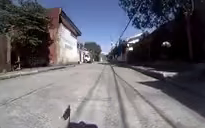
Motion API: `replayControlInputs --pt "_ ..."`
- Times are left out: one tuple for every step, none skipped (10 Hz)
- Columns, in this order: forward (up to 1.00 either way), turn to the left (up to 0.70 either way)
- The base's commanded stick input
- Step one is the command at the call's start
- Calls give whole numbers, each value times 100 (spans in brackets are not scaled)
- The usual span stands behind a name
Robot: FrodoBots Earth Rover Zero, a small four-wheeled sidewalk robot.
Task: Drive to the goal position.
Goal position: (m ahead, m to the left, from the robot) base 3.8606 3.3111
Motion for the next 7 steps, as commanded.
replayControlInputs --pt "85 13" --pt "85 13" --pt "85 12" --pt "85 8" --pt "85 3" --pt "85 0" --pt "85 0"
